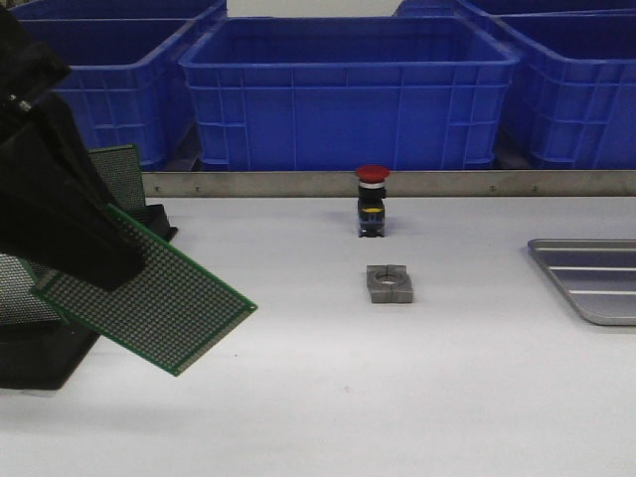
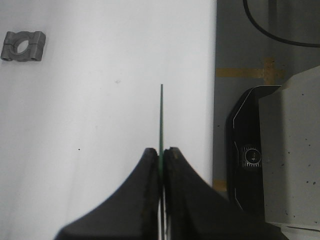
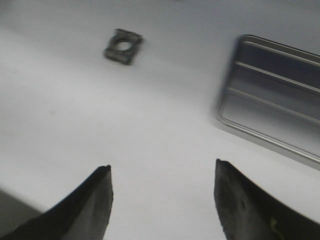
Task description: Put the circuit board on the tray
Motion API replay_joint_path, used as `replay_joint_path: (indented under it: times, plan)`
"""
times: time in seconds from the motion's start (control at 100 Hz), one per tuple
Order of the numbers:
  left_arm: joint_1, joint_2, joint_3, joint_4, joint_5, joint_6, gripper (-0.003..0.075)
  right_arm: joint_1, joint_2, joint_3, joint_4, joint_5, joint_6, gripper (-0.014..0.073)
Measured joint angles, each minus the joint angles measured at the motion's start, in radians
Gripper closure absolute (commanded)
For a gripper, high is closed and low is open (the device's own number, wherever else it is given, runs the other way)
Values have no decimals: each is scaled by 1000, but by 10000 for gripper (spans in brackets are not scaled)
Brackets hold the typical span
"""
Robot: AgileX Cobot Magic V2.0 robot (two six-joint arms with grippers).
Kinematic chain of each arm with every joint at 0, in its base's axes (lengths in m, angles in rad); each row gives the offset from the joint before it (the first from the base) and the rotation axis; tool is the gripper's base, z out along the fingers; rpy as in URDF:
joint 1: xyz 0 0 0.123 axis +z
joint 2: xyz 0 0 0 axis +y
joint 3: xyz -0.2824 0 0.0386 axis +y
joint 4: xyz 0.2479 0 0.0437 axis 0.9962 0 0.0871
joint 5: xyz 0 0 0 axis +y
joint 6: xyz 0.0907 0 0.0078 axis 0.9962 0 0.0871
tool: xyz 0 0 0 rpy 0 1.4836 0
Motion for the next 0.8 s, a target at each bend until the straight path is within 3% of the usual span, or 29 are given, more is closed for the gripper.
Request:
replay_joint_path:
  times: [0.24,0.47,0.64,0.8]
  plan:
    - [0,0,0,0,0,0,741,217,168,-46,285,-41,-434,110]
    - [0,0,0,0,-2,-2,741,349,325,-105,576,-60,-810,110]
    - [0,0,0,0,-4,-2,741,406,453,-160,766,-20,-1012,110]
    - [0,0,0,0,-8,-2,741,434,571,-220,870,57,-1114,110]
